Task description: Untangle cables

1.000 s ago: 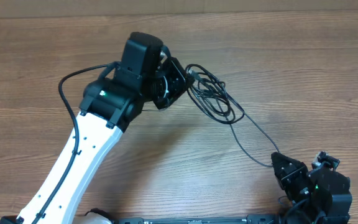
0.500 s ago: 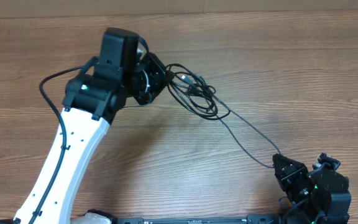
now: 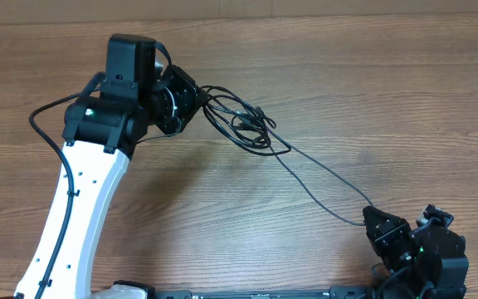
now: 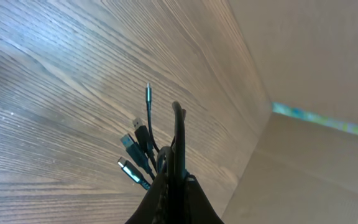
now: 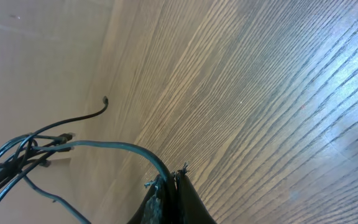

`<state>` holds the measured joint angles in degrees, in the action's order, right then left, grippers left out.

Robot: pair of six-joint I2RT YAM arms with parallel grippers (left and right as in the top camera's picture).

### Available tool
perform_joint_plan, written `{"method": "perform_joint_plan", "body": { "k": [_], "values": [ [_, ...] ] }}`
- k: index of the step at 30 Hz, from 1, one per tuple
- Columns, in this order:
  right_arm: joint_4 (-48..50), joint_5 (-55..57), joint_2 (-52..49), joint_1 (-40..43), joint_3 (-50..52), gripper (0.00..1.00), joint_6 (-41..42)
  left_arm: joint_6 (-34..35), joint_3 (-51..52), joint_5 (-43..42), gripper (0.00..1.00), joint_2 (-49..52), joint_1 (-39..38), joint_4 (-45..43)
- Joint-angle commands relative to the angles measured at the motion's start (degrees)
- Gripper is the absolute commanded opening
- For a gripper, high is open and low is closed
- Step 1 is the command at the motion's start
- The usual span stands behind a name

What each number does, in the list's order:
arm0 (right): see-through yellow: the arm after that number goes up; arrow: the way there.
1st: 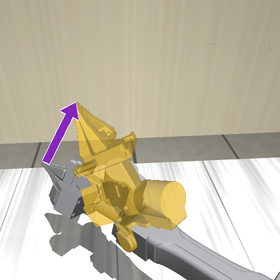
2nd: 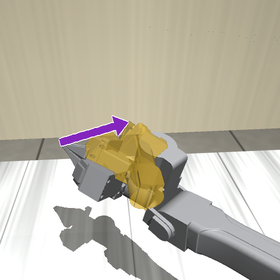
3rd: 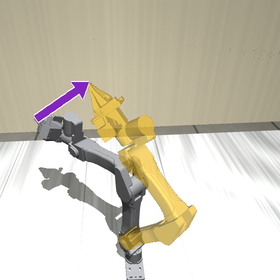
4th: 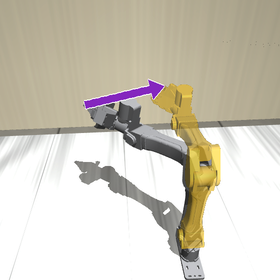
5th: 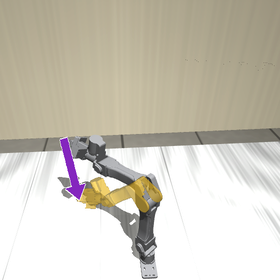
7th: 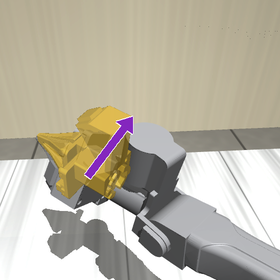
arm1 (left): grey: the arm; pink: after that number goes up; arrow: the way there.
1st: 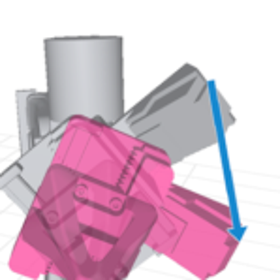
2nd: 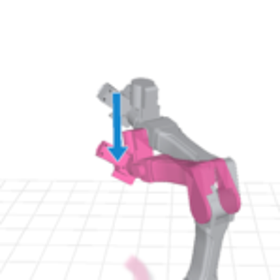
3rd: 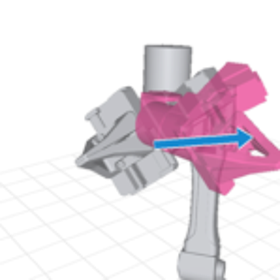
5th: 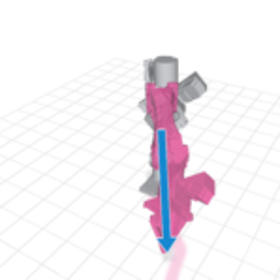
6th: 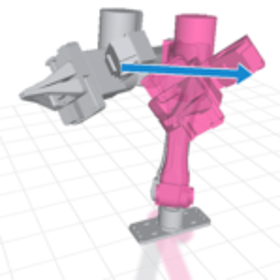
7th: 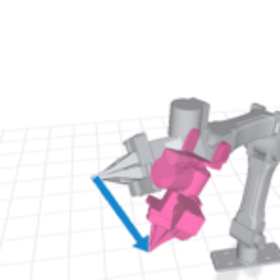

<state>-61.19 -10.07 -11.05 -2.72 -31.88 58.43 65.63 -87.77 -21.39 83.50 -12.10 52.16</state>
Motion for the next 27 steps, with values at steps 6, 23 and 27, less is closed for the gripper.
{"method": "perform_joint_plan", "body": {
  "k": [6, 23, 27],
  "values": [
    [-0.3, 2.1, -0.1, -0.2, -1.0, 0.04, -0.5, -1.4, -1.6, 3.9, 0.04, -0.2, 2.8, 0.4],
    [-0.3, 2.1, -0.1, -0.2, -1.0, 0.74, -0.4, -18.0, -1.6, -0.3, 0.04, -0.2, 2.8, 2.1],
    [-0.2, 2.1, -0.1, -0.2, -1.0, 0.75, -0.4, -24.0, -1.6, -2.6, 0.04, -0.2, 2.7, 2.1]
  ]
}}
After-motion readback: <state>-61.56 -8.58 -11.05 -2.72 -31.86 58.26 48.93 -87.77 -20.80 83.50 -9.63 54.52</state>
